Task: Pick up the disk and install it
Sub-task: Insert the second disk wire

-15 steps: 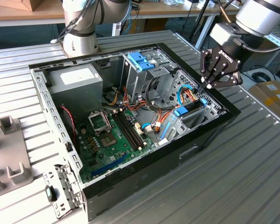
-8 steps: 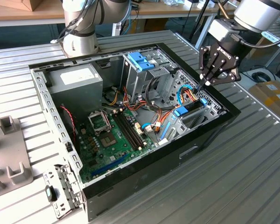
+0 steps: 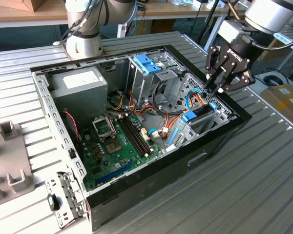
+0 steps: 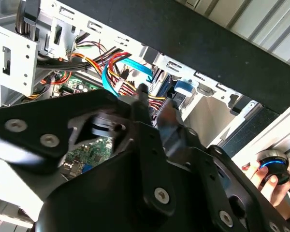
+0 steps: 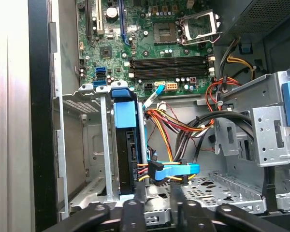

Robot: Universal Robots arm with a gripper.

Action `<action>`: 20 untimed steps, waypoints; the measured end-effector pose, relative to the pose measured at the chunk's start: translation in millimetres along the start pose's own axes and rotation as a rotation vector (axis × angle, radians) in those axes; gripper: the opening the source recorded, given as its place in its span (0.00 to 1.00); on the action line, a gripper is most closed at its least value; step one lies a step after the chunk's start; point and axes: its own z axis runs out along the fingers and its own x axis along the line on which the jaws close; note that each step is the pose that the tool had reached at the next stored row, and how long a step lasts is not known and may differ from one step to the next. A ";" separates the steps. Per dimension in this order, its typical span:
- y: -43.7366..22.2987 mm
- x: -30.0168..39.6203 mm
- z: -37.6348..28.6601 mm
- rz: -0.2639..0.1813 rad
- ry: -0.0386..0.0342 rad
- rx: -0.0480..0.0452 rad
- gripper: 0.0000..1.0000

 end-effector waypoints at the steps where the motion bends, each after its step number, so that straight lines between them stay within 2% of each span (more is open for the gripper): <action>1: 0.0 0.0 0.0 0.000 0.0000 0.0000 0.42; 2: 0.0 0.0 0.0 0.000 0.0000 0.0000 0.48; 5: 1.7 0.1 0.0 0.000 0.0003 0.0000 0.48; 13: 12.9 1.0 3.0 0.000 -0.0001 0.0000 0.48; 20: 12.9 1.0 4.5 0.000 0.0002 0.0000 0.48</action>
